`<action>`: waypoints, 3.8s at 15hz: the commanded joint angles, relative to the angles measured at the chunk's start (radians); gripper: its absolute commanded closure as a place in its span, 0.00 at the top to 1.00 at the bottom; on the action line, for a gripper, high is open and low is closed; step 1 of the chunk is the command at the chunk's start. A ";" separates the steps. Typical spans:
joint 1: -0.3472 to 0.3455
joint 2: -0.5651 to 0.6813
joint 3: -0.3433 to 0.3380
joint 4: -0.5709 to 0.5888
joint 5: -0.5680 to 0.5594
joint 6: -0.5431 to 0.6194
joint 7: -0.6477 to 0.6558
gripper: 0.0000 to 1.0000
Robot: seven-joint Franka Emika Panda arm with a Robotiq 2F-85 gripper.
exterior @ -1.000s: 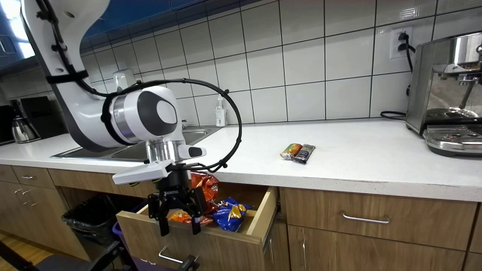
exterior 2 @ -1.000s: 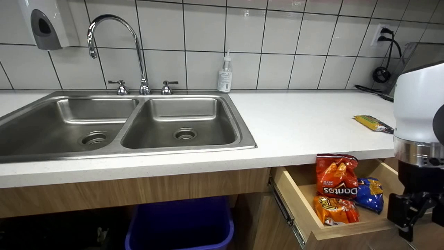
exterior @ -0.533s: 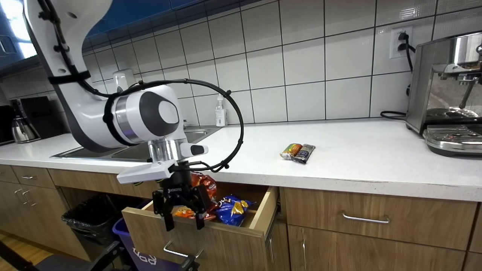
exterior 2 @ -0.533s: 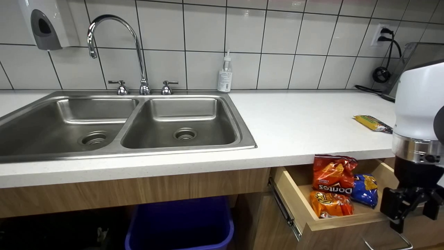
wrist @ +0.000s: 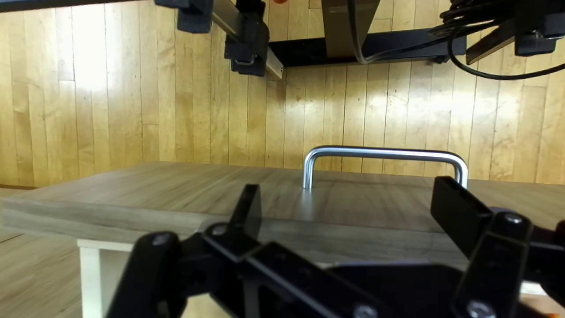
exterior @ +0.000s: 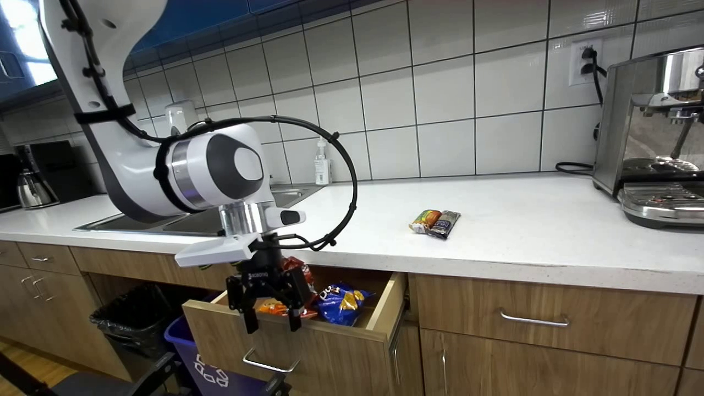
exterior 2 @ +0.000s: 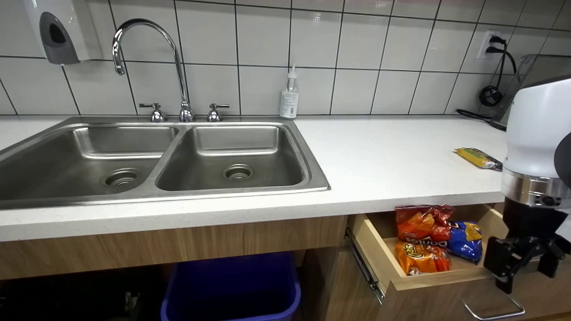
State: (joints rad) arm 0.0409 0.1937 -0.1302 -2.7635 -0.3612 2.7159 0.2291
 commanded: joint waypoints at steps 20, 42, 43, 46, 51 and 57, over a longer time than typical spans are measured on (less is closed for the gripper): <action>0.015 0.156 -0.003 0.160 0.136 0.060 -0.010 1.00; 0.024 0.223 -0.006 0.298 0.165 0.049 -0.009 1.00; 0.024 0.225 -0.006 0.303 0.166 0.051 -0.010 1.00; 0.026 0.232 -0.008 0.319 0.165 0.052 -0.008 1.00; 0.027 0.247 -0.010 0.351 0.167 0.046 -0.006 1.00; 0.029 0.265 -0.009 0.386 0.177 0.041 -0.005 1.00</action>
State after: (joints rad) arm 0.0540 0.4334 -0.1303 -2.4419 -0.2099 2.7727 0.2251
